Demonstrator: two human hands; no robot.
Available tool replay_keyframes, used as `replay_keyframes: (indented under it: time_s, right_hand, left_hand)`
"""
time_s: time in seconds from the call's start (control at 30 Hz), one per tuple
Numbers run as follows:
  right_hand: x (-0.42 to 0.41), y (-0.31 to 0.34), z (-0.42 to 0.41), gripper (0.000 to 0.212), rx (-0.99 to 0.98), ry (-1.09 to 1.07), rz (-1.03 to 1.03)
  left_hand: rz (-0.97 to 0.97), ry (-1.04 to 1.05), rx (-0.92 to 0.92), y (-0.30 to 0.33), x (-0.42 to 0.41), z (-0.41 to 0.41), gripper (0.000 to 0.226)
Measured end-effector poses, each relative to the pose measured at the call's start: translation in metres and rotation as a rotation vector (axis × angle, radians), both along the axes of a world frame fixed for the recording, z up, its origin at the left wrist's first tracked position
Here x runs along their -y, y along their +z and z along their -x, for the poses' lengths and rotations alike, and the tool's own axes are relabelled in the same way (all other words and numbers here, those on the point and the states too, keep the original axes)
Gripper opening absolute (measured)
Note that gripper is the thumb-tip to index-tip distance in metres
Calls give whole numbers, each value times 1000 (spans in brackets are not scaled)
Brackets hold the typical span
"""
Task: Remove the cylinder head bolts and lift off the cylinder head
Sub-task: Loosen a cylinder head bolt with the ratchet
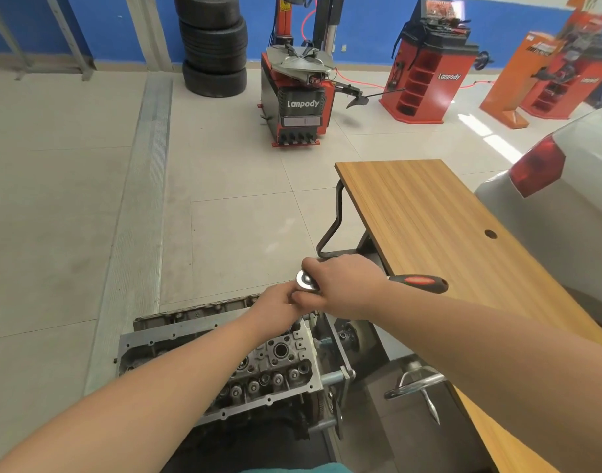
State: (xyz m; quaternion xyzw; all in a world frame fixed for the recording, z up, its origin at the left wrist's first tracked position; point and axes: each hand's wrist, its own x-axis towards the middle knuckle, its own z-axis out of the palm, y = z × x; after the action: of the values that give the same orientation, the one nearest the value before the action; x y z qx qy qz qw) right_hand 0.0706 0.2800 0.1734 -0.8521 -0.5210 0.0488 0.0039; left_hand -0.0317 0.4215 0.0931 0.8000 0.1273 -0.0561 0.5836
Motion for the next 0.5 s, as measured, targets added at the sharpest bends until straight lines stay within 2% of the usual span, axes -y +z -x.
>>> replay_keyframes:
  time_s: [0.07,0.2,0.27,0.4,0.5]
  right_hand:
    - [-1,-4,8,49,-8,-69,-20]
    - [-3,-15,29,47,-122,-360,-48]
    - [-4,-18,38,47,-238,-506,-82]
    - [1,-17,53,47,-508,-649,-187]
    - [9,-14,58,30,-524,-618,-163]
  left_hand:
    - [5,9,9,2,5,-1,16]
    - [53,47,54,-3,17,0,57]
    - [48,55,58,-4,23,-2,71]
    - [20,100,39,-14,30,-4,53]
    - [36,103,45,-19,29,-2,60]
